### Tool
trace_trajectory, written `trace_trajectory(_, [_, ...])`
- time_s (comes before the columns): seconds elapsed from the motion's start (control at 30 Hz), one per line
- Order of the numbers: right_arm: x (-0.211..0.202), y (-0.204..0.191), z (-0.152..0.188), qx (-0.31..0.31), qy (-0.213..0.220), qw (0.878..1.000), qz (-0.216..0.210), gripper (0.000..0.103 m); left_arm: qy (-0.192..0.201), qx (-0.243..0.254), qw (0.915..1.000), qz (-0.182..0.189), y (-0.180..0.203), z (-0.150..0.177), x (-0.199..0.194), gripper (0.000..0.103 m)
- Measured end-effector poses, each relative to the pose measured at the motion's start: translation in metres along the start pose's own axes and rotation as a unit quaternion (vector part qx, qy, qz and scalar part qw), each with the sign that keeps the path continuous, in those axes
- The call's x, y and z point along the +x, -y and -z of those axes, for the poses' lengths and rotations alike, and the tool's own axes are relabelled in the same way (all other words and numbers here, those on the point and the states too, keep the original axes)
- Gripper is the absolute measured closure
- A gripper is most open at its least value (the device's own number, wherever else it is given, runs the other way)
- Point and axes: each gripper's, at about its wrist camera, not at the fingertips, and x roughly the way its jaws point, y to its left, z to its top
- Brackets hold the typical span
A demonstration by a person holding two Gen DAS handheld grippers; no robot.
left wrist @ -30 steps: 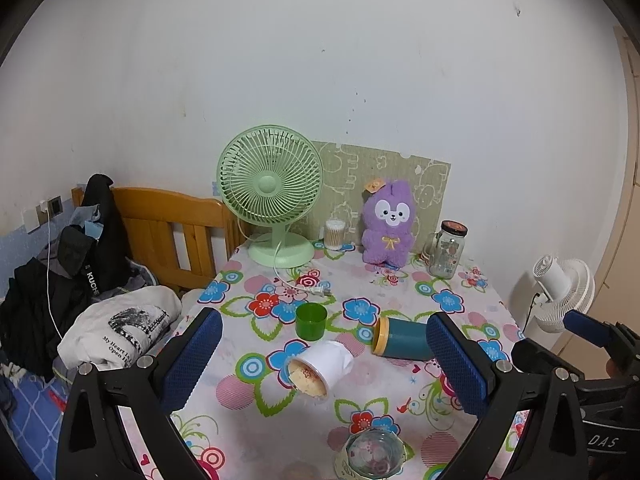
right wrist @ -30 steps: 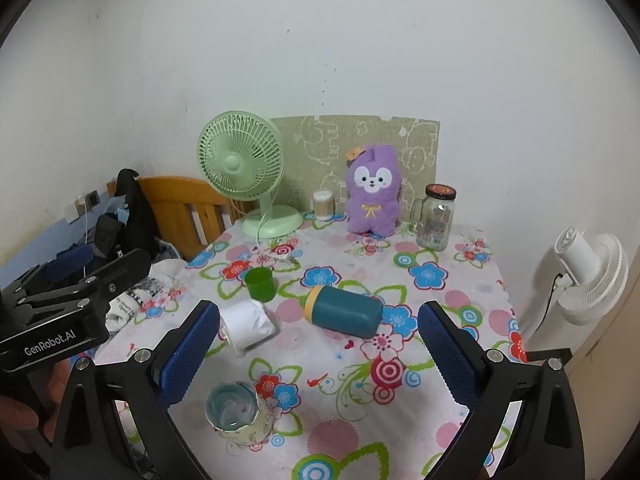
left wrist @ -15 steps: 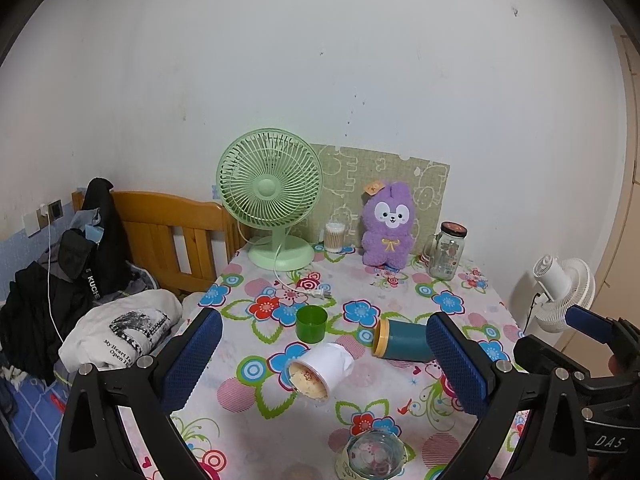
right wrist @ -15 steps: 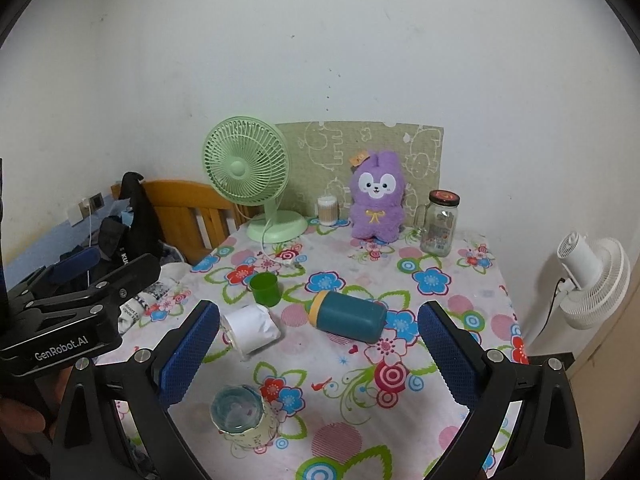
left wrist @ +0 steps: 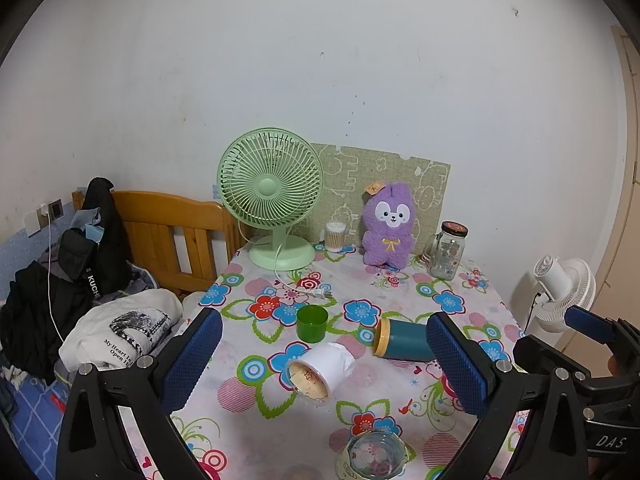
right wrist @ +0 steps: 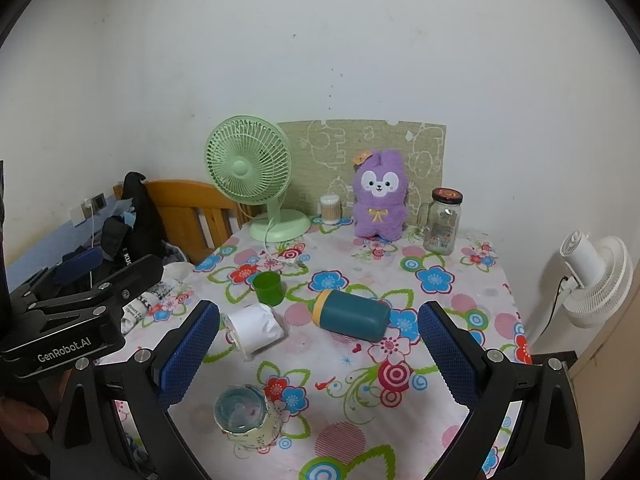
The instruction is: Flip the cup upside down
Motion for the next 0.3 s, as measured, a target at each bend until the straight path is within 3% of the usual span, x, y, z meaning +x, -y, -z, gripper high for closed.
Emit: trace_trajectory(0.3, [0.0008,0.0008,0.0017,0.002,0.000,1.000,-0.004,0.003,0.014,0.014,0.9998,0.000,0.0012,0.0032,-0.0038,0.000])
